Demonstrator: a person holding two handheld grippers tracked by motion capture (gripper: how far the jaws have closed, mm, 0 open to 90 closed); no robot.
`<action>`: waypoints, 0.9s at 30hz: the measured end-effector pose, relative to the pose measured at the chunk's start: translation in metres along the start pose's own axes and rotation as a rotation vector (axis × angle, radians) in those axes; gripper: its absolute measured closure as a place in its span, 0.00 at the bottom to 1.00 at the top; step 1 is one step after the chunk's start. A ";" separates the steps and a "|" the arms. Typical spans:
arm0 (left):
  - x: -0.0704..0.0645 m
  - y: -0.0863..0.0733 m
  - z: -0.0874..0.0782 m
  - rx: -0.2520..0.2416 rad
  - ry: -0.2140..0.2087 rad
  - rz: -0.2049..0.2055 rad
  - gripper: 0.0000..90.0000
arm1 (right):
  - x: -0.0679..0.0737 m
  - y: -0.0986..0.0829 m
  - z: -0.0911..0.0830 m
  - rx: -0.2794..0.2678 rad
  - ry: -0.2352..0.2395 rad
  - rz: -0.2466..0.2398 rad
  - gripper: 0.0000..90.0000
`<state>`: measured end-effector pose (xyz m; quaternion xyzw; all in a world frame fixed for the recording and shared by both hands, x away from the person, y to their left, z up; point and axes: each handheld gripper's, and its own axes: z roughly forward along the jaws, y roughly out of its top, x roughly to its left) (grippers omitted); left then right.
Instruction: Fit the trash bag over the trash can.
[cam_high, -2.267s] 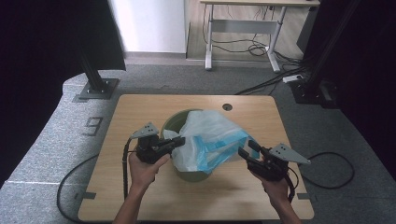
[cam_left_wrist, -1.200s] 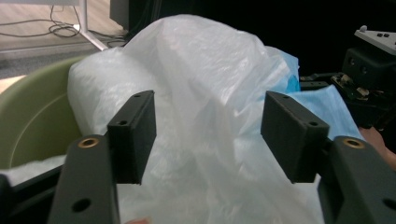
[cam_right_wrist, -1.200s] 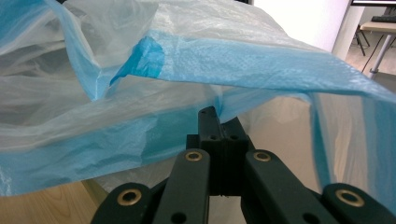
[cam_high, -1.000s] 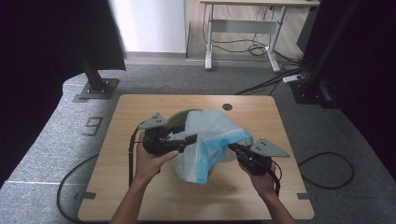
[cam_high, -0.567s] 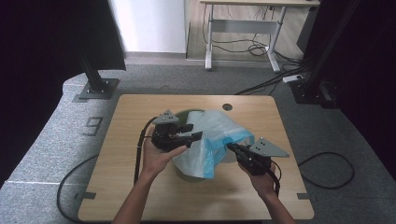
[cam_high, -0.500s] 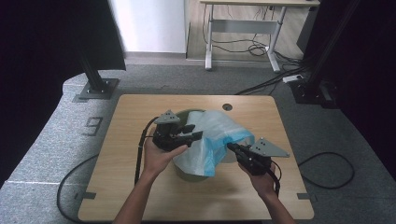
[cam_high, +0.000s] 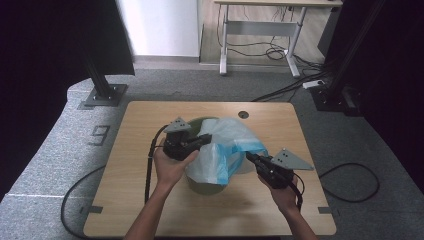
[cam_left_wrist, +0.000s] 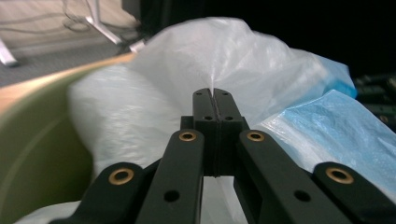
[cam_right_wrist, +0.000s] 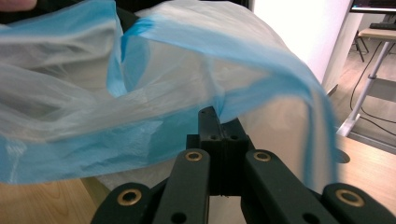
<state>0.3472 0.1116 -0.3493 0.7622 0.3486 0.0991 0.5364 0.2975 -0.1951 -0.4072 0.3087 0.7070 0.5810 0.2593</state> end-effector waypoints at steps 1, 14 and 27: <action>0.002 -0.001 -0.003 -0.018 0.008 -0.008 1.00 | -0.001 0.000 -0.001 -0.001 -0.001 0.002 0.98; 0.026 -0.021 -0.048 -0.129 0.067 -0.060 1.00 | -0.007 -0.013 -0.017 -0.012 -0.010 0.036 0.98; 0.031 -0.048 -0.076 -0.170 0.041 -0.074 1.00 | -0.002 -0.031 -0.025 0.017 0.018 0.065 0.98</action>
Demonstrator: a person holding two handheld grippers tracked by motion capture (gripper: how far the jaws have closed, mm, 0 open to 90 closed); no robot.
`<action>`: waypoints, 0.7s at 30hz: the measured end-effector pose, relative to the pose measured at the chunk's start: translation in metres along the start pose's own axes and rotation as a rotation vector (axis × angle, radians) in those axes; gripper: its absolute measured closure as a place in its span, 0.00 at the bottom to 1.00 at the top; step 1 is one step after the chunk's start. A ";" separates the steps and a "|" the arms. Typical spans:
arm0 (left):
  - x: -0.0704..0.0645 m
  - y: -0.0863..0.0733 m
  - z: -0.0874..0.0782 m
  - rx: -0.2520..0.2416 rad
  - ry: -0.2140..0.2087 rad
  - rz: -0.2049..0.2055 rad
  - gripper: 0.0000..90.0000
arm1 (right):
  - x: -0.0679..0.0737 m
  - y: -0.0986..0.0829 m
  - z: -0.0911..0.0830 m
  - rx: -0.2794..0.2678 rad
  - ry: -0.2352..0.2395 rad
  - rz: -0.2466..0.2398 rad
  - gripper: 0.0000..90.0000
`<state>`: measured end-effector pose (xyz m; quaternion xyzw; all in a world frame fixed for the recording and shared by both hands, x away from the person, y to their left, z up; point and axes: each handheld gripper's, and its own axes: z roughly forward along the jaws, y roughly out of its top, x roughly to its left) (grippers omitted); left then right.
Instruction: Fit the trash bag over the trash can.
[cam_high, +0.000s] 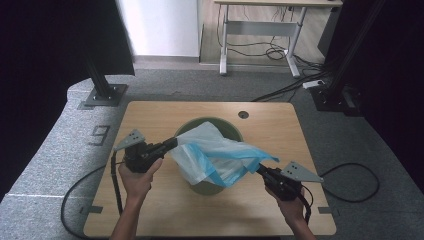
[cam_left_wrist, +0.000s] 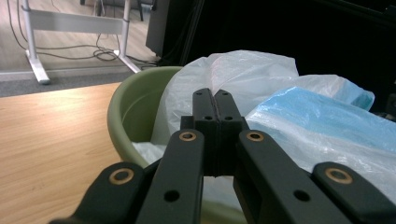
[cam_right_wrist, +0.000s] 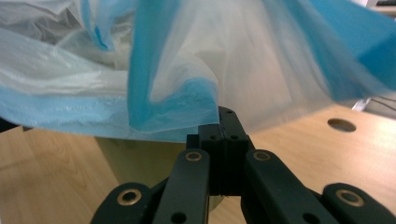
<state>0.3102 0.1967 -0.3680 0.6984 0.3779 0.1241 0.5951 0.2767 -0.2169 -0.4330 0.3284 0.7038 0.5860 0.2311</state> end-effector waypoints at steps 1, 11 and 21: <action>0.000 -0.003 -0.002 0.001 -0.004 0.001 1.00 | 0.000 -0.003 0.000 0.004 0.003 0.004 0.98; 0.010 -0.026 -0.010 0.010 -0.025 -0.001 1.00 | -0.002 -0.022 0.002 0.040 0.040 0.045 0.98; 0.022 -0.044 -0.011 0.033 -0.017 0.000 1.00 | -0.007 -0.036 0.008 0.065 0.043 0.064 0.99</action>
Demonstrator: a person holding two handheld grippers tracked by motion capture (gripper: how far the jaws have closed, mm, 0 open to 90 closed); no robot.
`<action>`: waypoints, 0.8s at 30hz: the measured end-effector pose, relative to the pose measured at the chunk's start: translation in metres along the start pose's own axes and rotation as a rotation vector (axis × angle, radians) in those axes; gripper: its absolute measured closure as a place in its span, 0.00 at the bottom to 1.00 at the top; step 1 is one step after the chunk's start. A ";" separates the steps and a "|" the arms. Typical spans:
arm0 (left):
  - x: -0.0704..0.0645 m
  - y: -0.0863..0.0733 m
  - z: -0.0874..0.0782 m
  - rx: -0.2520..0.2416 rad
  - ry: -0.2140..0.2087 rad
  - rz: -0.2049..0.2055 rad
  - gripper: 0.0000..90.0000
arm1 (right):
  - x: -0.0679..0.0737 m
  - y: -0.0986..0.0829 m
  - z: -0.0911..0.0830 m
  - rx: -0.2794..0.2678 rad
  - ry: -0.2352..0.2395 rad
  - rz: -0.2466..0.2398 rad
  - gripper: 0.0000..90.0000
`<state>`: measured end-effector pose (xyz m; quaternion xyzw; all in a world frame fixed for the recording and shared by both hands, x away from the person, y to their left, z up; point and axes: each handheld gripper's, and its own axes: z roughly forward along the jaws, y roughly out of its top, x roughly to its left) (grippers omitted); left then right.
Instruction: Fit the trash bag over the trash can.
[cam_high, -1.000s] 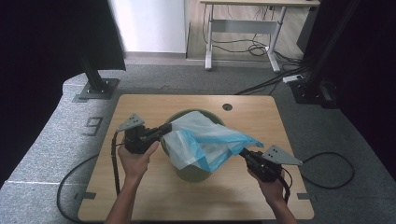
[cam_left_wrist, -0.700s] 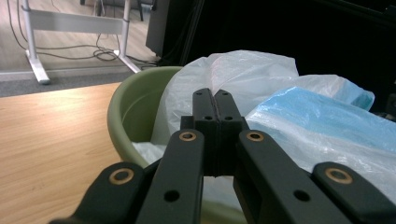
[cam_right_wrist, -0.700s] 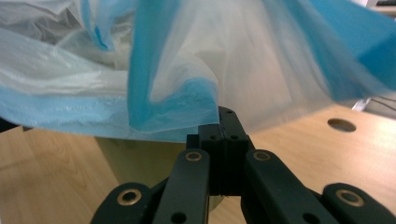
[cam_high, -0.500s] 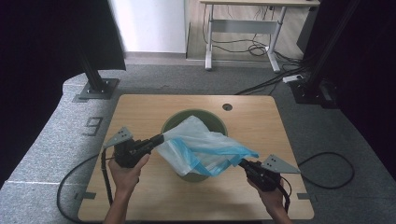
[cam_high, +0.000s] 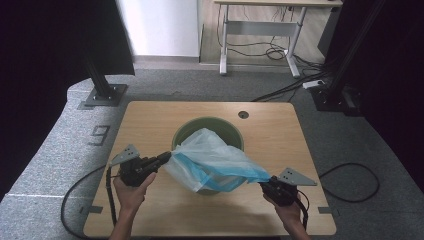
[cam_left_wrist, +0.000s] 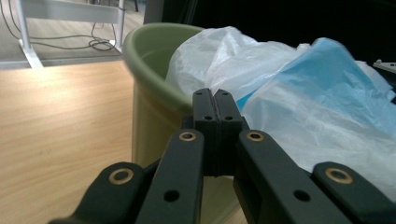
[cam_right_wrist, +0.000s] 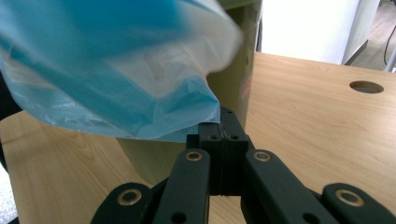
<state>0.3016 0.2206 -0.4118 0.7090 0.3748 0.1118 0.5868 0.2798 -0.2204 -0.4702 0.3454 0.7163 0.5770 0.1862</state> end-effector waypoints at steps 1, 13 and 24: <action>0.004 -0.003 -0.001 -0.005 -0.002 -0.015 1.00 | -0.001 -0.001 0.000 0.003 -0.001 0.000 0.99; 0.019 -0.002 0.006 -0.004 0.038 -0.017 1.00 | -0.021 0.014 0.000 -0.031 -0.070 0.016 0.99; 0.026 -0.009 0.010 0.014 0.049 -0.027 1.00 | -0.024 0.013 0.006 -0.026 -0.079 0.019 0.99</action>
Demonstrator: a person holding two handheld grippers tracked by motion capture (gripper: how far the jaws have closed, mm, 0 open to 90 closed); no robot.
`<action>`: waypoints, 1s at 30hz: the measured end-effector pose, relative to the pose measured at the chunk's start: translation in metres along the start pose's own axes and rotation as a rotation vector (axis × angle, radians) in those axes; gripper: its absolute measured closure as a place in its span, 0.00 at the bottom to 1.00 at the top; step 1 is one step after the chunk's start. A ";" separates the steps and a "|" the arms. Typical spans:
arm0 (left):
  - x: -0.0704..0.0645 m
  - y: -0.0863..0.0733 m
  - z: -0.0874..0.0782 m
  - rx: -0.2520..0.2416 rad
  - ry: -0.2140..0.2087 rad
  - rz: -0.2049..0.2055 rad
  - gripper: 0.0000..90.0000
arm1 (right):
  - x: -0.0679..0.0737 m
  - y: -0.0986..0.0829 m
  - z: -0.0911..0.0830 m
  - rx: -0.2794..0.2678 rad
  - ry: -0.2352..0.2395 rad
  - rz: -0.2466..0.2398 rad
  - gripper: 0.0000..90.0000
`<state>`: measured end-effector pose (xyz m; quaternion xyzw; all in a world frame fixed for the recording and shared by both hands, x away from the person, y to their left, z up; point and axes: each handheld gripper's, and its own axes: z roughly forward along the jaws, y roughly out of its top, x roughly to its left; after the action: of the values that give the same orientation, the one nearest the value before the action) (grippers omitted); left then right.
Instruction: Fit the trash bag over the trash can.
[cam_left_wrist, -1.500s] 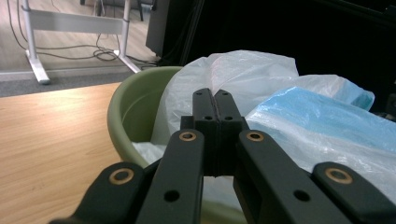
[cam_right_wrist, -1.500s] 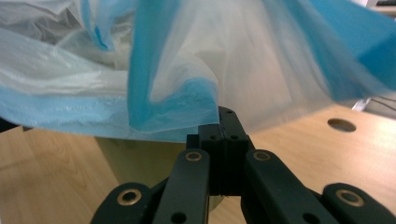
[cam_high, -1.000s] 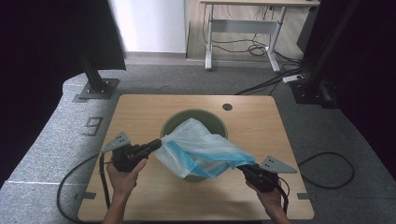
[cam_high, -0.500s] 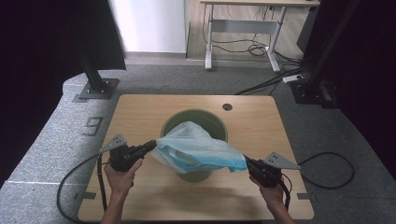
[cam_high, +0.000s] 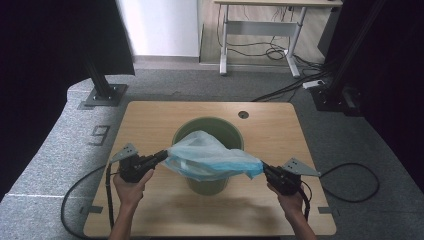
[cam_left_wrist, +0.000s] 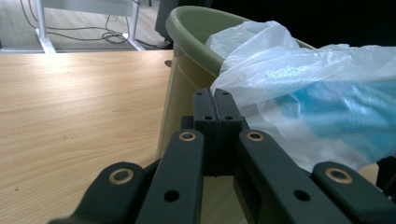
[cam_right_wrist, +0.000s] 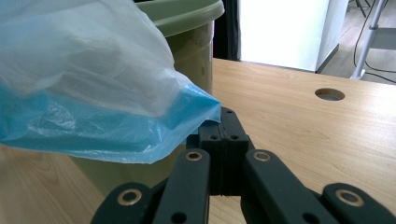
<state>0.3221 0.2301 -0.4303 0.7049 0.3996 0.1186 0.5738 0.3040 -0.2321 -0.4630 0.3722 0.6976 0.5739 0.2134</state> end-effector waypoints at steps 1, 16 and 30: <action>0.000 0.001 0.002 0.000 0.007 0.001 1.00 | 0.000 0.000 0.000 0.000 0.000 0.000 0.98; -0.002 0.019 0.003 -0.022 0.018 0.047 0.91 | 0.002 -0.003 0.000 -0.015 -0.013 0.002 0.98; -0.024 0.044 -0.005 0.029 -0.042 0.176 0.54 | 0.004 0.001 -0.001 -0.011 -0.006 0.007 0.98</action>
<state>0.3221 0.2158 -0.3817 0.7477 0.3259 0.1480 0.5593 0.3013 -0.2293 -0.4611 0.3751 0.6926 0.5773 0.2154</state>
